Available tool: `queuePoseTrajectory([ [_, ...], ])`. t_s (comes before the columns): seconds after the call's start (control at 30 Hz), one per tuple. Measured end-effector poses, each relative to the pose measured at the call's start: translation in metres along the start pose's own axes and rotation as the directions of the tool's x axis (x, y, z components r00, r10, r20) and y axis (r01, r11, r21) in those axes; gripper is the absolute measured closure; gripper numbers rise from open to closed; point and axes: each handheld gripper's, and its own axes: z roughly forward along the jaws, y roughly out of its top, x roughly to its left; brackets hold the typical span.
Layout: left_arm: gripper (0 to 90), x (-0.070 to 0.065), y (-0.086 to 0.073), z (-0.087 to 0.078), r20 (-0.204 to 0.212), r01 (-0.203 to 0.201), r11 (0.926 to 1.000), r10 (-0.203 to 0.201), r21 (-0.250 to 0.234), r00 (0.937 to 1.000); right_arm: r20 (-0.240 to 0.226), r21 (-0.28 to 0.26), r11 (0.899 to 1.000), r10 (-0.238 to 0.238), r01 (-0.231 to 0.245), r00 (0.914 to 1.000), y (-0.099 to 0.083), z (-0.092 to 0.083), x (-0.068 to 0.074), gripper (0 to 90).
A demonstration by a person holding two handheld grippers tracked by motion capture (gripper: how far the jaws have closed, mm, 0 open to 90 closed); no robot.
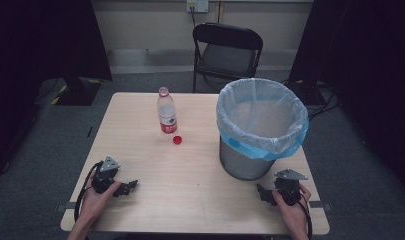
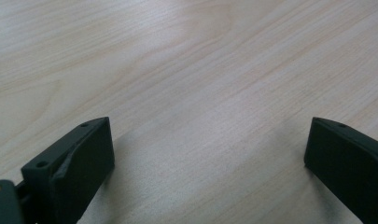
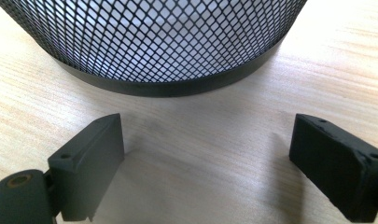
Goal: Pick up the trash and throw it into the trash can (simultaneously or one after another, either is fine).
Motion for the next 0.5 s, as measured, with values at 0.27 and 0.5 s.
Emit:
queuePoseTrajectory([
  [0.27,13.4,-0.0002,0.0,-0.004,-0.005,0.002,0.9999,-0.002,-0.016,1.0,-0.007,0.0,1.0,-0.008,0.008,0.9999,-0.0003,-0.0004,-0.001,9.5],
  [0.5,16.1,-0.0033,0.0073,-0.0077,0.036,0.007,0.9991,-0.006,-0.041,0.9993,-0.007,0.0,1.0,-0.009,0.009,0.9999,-0.0003,-0.0004,-0.001,9.5],
])
